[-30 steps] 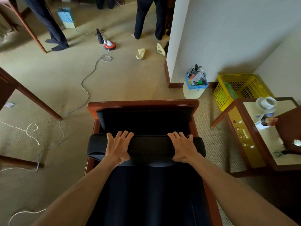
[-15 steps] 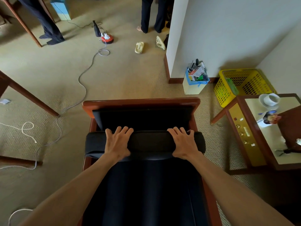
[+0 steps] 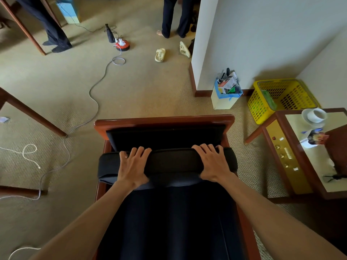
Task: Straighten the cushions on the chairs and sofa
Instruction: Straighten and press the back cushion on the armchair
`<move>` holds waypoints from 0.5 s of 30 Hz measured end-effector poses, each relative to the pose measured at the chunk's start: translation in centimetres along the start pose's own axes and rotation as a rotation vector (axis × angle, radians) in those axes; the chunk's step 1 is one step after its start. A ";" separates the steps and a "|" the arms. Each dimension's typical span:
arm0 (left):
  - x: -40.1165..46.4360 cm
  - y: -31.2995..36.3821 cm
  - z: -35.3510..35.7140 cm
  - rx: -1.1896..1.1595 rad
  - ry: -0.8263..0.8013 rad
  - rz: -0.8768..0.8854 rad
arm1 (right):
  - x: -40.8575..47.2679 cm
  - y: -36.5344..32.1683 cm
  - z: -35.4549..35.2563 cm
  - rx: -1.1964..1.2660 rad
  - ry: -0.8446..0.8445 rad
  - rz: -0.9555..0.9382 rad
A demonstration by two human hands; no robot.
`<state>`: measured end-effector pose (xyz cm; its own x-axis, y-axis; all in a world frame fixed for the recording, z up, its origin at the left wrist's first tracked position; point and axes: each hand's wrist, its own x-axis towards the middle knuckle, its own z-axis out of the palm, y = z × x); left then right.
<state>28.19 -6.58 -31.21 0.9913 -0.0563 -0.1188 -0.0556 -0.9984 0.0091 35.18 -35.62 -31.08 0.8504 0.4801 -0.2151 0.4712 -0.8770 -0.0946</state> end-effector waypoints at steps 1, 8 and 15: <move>-0.2 -0.3 0.1 -0.016 0.006 0.006 | 0.0 0.3 0.2 0.012 0.014 0.008; -3.2 -3.3 1.7 0.019 -0.092 -0.052 | -1.0 0.3 1.5 0.007 0.094 0.082; 0.3 -3.8 1.0 0.063 -0.135 -0.056 | -2.3 -1.6 3.6 -0.003 0.215 0.121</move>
<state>28.61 -2.82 -32.25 0.9684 0.0040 -0.2495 -0.0122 -0.9979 -0.0635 31.67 -35.41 -33.95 0.9308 0.3654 -0.0123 0.3634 -0.9284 -0.0780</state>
